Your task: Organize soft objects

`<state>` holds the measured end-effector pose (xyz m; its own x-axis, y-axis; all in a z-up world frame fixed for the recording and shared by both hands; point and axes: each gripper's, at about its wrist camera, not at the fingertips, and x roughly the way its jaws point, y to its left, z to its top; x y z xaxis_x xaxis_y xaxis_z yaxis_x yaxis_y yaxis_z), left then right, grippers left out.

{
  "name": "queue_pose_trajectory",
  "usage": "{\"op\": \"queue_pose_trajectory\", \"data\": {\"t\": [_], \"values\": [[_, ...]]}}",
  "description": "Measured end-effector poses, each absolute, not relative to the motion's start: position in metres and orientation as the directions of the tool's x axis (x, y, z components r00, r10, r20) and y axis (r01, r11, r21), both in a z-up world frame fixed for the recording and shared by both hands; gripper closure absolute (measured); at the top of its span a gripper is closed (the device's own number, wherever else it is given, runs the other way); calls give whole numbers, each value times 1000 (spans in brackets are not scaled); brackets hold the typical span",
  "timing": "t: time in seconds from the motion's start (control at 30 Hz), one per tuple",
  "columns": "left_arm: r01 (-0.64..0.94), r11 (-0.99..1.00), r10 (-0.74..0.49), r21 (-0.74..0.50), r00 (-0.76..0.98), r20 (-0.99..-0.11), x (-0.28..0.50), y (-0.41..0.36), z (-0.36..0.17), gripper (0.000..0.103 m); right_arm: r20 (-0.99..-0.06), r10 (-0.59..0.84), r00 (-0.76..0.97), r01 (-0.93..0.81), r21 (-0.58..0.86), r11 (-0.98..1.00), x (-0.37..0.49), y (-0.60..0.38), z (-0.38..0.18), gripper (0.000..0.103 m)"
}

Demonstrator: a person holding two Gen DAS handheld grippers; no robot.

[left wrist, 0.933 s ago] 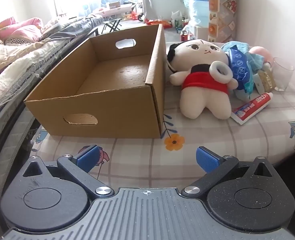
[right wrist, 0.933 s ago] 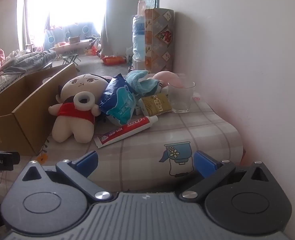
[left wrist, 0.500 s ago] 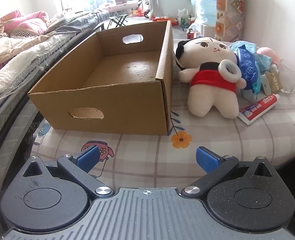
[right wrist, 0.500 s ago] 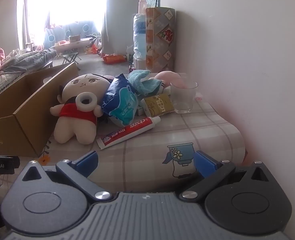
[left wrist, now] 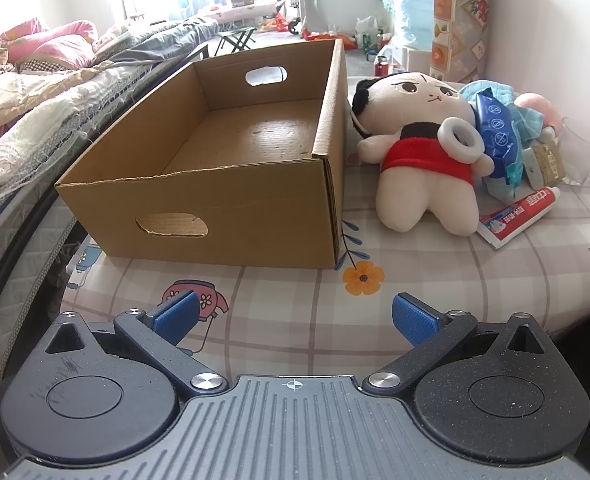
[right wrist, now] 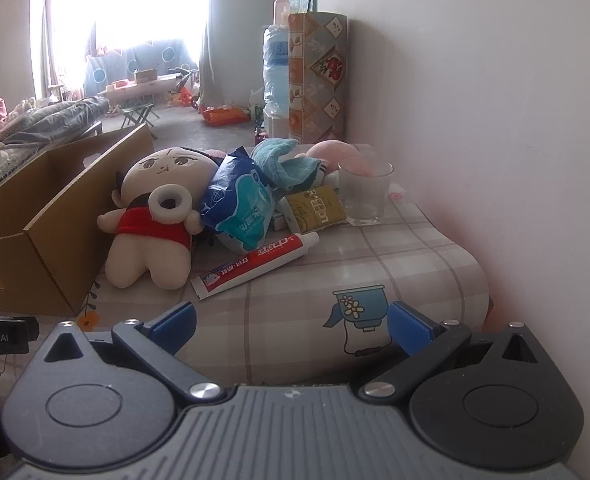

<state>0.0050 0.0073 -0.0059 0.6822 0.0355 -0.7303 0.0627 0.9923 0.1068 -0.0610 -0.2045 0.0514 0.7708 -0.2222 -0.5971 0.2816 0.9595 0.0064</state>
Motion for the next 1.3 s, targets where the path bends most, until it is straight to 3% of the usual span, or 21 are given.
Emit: {"op": "queue_pose_trajectory", "data": {"t": [1.3], "values": [[51, 992, 48, 112, 680, -732, 6, 11, -5, 0, -591, -225, 775, 278, -1, 961, -62, -202, 55, 0]]}}
